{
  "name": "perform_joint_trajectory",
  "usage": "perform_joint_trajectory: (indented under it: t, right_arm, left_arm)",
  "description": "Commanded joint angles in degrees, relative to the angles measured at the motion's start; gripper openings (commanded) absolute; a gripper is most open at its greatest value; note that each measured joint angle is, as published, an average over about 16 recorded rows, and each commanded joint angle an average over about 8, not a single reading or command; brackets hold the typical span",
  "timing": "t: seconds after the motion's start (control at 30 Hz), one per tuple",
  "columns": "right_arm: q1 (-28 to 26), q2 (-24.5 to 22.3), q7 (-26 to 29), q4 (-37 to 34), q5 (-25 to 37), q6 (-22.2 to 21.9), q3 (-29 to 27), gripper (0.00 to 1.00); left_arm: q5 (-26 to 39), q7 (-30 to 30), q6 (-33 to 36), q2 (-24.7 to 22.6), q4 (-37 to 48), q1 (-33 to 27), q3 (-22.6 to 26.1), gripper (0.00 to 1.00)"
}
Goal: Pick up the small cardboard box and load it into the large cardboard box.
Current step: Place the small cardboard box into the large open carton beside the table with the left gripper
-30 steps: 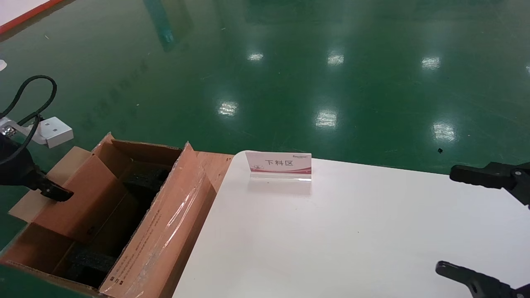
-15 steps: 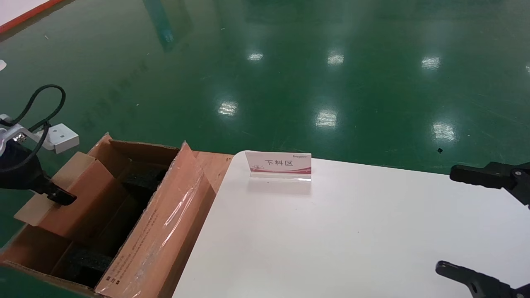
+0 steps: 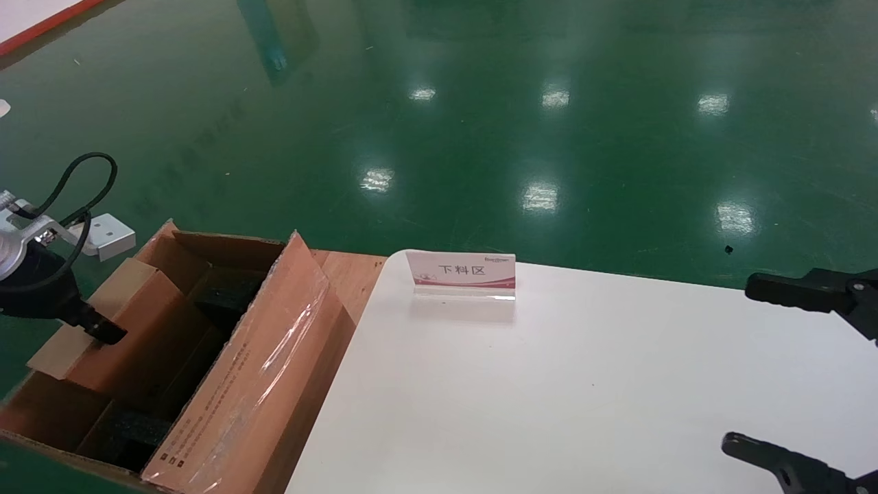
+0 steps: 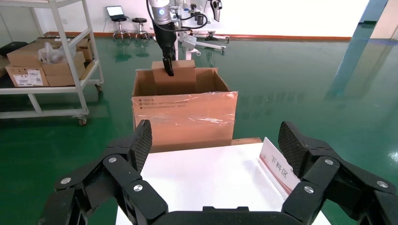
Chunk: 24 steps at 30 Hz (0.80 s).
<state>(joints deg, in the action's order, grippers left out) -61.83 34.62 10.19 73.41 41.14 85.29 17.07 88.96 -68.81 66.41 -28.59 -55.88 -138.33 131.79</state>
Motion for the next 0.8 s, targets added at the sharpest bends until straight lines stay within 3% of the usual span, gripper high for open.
perform_joint_trajectory:
  t: [0.03,0.8]
  right_arm:
    - [0.00,0.00,0.00,0.00,0.00,0.00,0.01,1.00]
    - [-0.02,-0.03,-0.04,0.00,-0.05,-0.03,0.07,1.00]
  left_arm:
    - [-0.26,-0.06,-0.45,-0.32,0.74,0.75,0.03,0.00]
    - [-4.53,5.11,-3.34,-6.27,13.44,7.74,-1.30,0.00]
